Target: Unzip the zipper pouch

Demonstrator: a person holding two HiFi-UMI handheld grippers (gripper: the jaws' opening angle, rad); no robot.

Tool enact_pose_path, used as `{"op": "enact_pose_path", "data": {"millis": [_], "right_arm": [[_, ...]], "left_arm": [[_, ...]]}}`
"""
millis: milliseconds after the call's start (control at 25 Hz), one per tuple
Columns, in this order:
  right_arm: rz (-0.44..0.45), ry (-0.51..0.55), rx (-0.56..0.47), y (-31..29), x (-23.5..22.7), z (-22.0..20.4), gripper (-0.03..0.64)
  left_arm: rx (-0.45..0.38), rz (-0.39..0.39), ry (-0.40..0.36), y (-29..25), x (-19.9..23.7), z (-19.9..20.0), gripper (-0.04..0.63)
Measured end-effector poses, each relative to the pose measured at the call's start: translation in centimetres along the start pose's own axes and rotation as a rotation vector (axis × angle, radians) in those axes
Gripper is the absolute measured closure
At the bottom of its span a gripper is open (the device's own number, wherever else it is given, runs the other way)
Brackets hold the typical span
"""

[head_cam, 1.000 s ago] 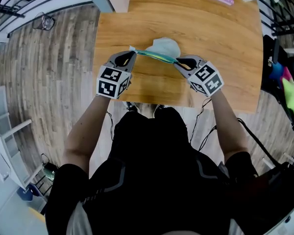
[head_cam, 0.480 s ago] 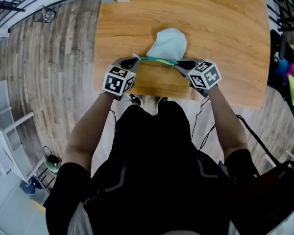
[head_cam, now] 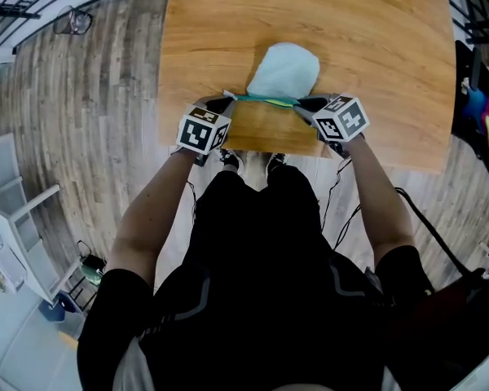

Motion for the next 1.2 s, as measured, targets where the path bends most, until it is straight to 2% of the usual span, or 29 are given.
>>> {"op": "enact_pose_path", "data": {"millis": [200, 400, 680, 840, 1000, 1200], "right_arm": [[-0.013, -0.005, 0.008, -0.2, 0.1, 0.1, 0.552], [-0.083, 0.0, -0.013, 0.2, 0.2, 0.3, 0.538], [-0.152, 0.015, -0.029, 1.6, 0.9, 1.0, 0.512], [-0.181, 0.007, -0.076, 3.8, 1.4, 1.7, 0.518], [-0.222, 0.027, -0.129, 6.7, 2.3, 2.7, 0.518], [-0.287, 0.086, -0.201, 11.6, 4.5, 4.6, 0.574]], "left_arm": [[-0.01, 0.0, -0.004, 0.0, 0.2, -0.1, 0.561], [-0.005, -0.015, 0.046, -0.1, 0.1, 0.0, 0.561], [-0.042, -0.003, 0.012, 1.5, 0.3, 0.7, 0.56], [-0.114, -0.011, 0.034, 3.6, -0.2, 1.5, 0.56], [-0.203, -0.02, 0.023, 6.0, -0.3, 3.0, 0.56], [-0.356, -0.044, -0.019, 10.5, -1.0, 6.0, 0.56]]}}
Point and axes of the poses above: the fingertips, and each gripper's own axes: y backward along the fingers, x to its left, z out of its top, the point moved 9 cm from there along y, backward along the fingers, and after that the axes turned 4 degrees about y, right-handed, at the moved point
